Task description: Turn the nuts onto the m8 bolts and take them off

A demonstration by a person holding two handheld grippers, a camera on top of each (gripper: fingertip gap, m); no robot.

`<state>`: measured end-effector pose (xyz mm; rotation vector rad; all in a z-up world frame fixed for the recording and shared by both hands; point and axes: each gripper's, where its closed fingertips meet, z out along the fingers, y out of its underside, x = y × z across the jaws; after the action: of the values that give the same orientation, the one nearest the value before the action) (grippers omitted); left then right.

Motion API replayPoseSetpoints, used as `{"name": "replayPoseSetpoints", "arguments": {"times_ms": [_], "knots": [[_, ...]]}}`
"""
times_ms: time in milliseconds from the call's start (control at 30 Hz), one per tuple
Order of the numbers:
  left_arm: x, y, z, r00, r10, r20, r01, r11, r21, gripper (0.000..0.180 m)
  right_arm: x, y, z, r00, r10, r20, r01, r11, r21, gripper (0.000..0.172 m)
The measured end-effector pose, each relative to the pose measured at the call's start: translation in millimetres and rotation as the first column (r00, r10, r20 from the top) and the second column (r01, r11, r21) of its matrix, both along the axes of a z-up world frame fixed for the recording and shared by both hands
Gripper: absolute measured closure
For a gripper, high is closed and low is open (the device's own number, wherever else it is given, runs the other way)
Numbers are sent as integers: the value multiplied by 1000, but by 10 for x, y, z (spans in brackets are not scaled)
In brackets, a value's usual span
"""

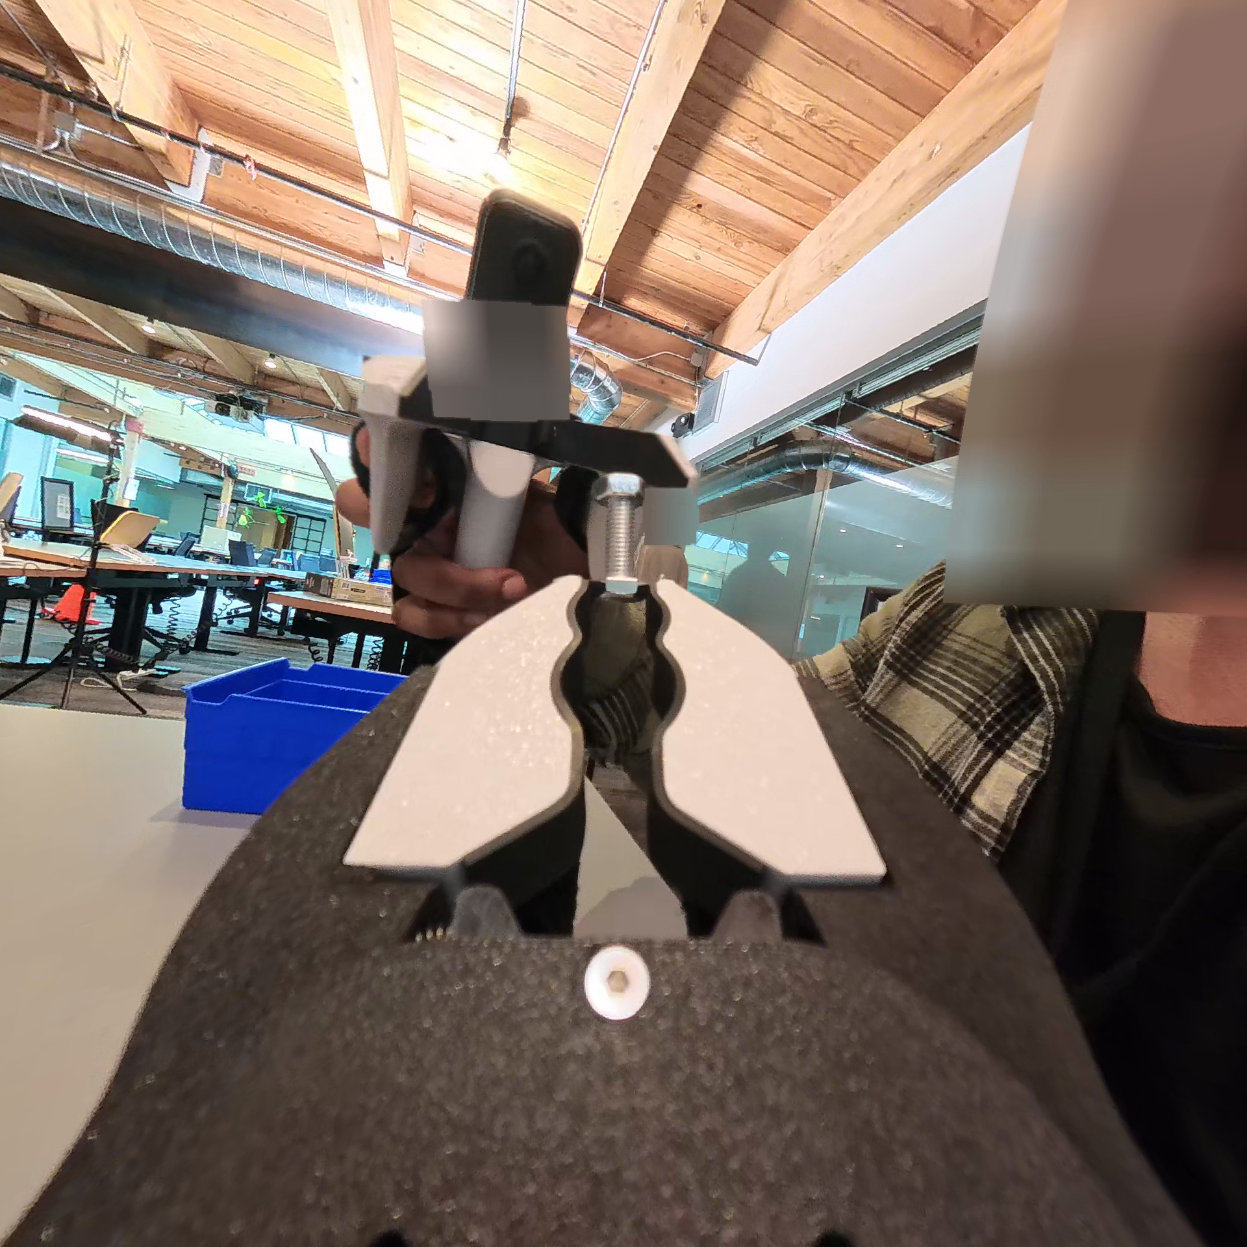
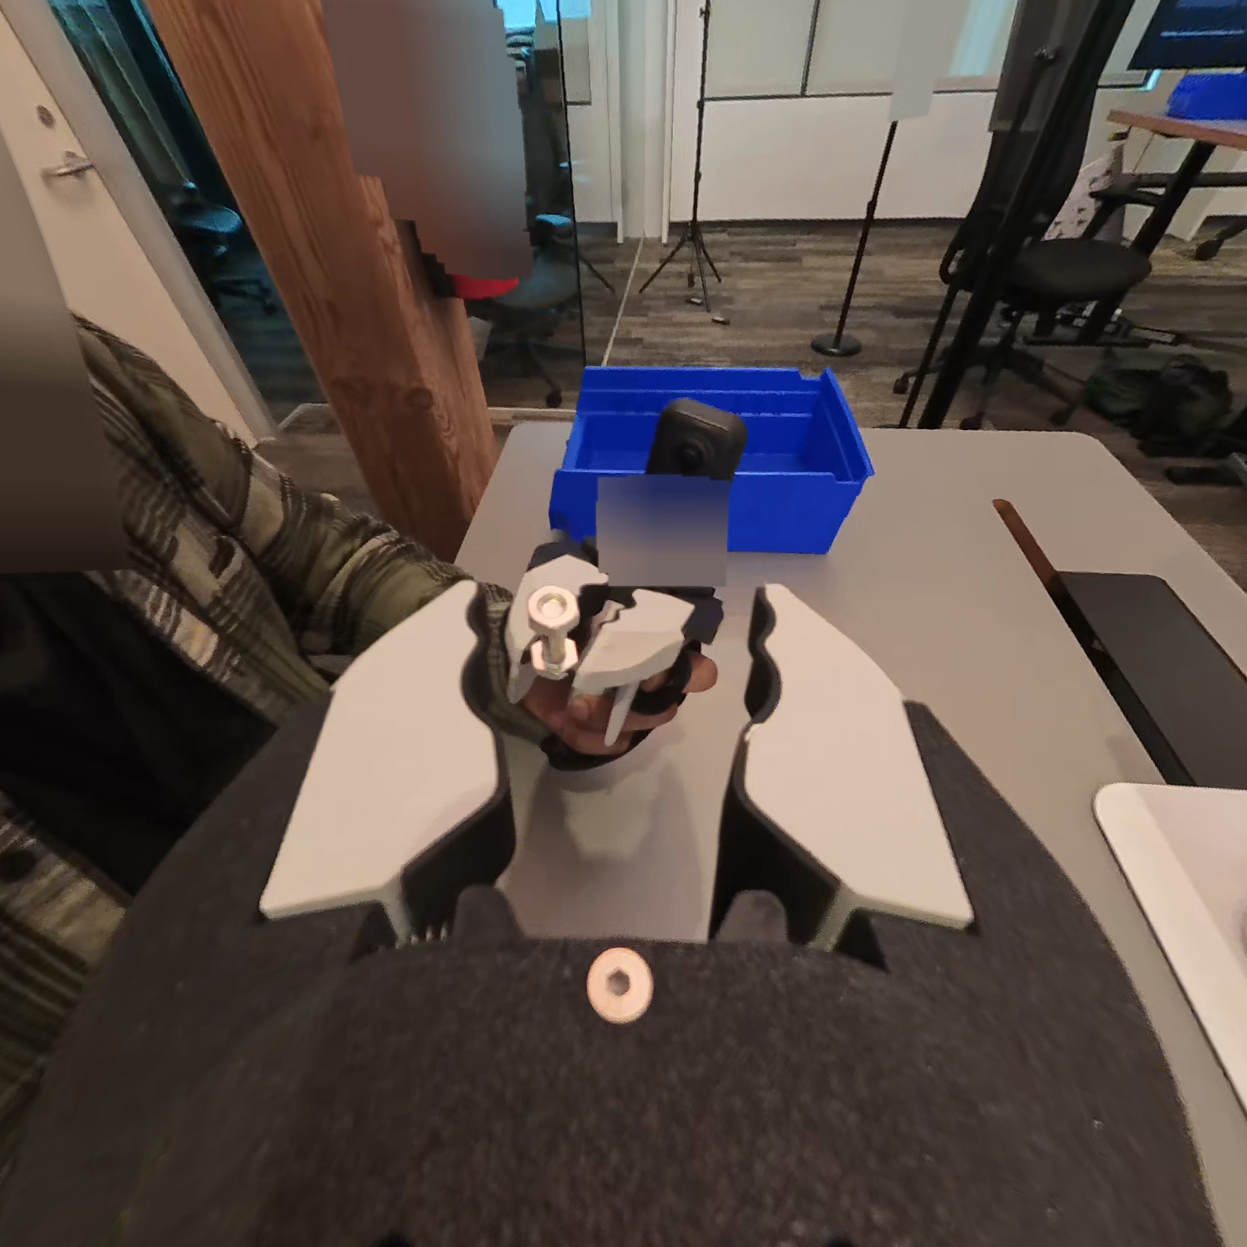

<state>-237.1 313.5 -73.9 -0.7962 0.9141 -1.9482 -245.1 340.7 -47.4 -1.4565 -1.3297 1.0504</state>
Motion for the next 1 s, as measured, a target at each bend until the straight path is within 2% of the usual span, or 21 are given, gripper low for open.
{"name": "replayPoseSetpoints", "arguments": {"times_ms": [167, 367, 533, 600, 700, 800, 1000], "knots": [[-22, 5, 16, 1000, 7, 8, -7, 1000, 2, 166, 131, 184, -20, 997, -76, 23, 76, 997, -1, 100], [-25, 33, 13, 1000, 27, 7, -27, 1000, -2, 165, 23, 2, 9, 999, -41, 11, 41, 999, -18, 103], [-37, 68, 7, 999, 53, 4, -53, 999, -3, 165, -66, -64, -48, 996, -78, 34, 80, 995, -61, 134], [-28, 69, 1, 998, 61, -1, -61, 998, 2, 166, -74, -77, -53, 996, -77, 42, 80, 994, -76, 142], [-16, 56, -5, 998, 55, -6, -55, 998, 5, 165, -83, -139, -48, 998, -31, 52, 36, 996, -84, 156], [-20, 29, -1, 1000, 24, -3, -24, 1000, 3, 165, -74, -170, -46, 998, 10, 68, -6, 999, -53, 157], [16, -104, -9, 997, -76, -14, 76, 997, 16, 165, -14, -327, -54, 975, 198, 102, -203, 978, 47, 157]]}}
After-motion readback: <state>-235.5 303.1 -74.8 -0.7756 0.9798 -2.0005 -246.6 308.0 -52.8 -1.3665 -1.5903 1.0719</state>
